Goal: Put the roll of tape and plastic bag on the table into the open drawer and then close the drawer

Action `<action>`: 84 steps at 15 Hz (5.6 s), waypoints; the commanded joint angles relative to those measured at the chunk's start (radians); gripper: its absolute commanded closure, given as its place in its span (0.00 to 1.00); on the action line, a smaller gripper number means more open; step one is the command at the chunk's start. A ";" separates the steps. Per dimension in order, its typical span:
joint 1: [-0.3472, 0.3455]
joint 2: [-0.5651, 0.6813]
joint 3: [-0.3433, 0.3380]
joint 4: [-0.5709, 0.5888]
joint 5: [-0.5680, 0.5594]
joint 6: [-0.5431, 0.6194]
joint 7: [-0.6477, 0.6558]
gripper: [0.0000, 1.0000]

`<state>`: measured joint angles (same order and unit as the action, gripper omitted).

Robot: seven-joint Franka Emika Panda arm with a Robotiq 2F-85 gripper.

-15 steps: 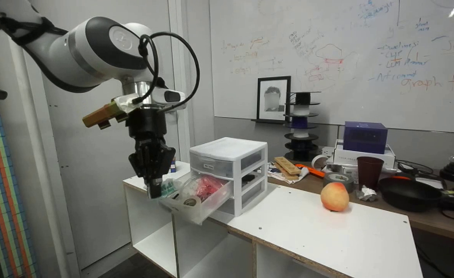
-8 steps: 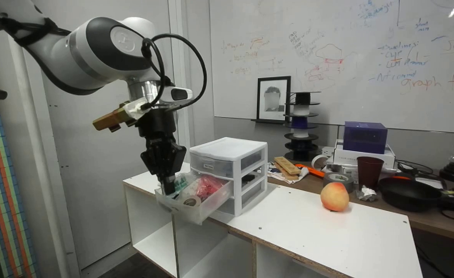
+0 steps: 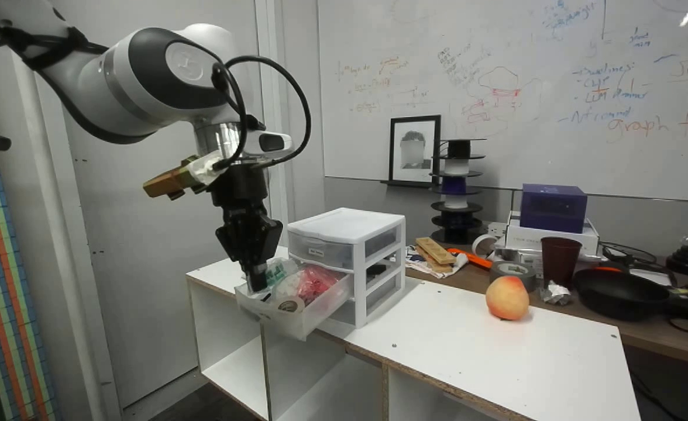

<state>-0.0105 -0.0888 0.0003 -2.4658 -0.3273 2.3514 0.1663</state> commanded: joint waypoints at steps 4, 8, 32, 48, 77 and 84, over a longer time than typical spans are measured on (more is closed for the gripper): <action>-0.001 -0.017 0.003 -0.003 0.073 0.035 0.021 0.93; -0.002 -0.017 0.005 -0.002 0.094 0.035 0.038 0.93; -0.003 0.000 0.008 0.001 0.126 0.008 0.067 0.93; 0.028 0.233 0.004 0.266 0.110 -0.079 0.011 0.92; 0.027 -0.014 0.033 -0.069 -0.003 -0.085 0.003 0.00; 0.004 0.049 0.014 -0.101 -0.038 0.053 0.002 0.58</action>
<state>-0.0029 -0.0595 0.0162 -2.5628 -0.3515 2.3519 0.1850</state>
